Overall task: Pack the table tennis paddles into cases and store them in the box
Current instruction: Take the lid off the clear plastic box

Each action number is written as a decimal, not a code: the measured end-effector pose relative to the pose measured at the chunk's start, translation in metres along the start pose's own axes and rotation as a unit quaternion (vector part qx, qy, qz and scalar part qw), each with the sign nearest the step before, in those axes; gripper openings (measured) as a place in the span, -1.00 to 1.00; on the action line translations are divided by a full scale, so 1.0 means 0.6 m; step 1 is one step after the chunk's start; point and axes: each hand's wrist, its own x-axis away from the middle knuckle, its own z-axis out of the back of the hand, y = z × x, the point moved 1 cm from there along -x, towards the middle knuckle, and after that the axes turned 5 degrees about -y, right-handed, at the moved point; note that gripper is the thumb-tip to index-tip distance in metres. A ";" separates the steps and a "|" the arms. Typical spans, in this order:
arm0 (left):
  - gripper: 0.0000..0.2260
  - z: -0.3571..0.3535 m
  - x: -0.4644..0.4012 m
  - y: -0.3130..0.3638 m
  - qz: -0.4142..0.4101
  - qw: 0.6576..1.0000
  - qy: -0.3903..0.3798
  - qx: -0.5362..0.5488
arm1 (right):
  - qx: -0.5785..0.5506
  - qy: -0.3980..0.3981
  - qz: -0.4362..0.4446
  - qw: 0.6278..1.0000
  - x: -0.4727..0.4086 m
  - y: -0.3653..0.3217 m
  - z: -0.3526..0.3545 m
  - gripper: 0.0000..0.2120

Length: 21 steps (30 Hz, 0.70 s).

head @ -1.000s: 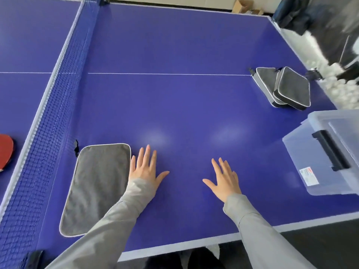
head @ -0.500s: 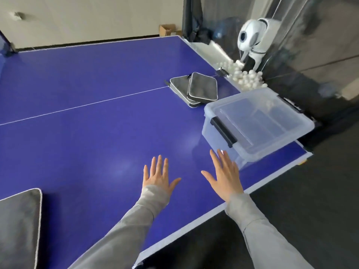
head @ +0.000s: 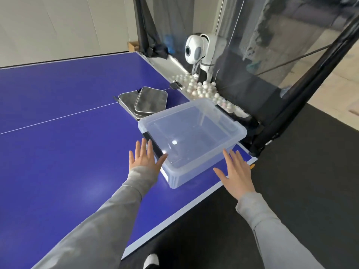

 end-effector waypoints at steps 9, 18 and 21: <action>-0.25 -0.022 -0.132 0.031 0.064 0.990 0.052 0.114 | 0.003 -0.020 -0.002 1.000 -0.187 0.060 0.030 -0.34; 0.01 -0.049 -0.155 0.027 0.141 0.933 0.104 0.314 | -0.061 -0.062 -0.037 0.996 -0.360 0.103 0.058 -0.31; 0.05 -0.065 -0.158 0.020 0.179 0.865 0.093 0.459 | -0.136 -0.088 -0.046 0.986 -0.419 0.112 0.059 -0.28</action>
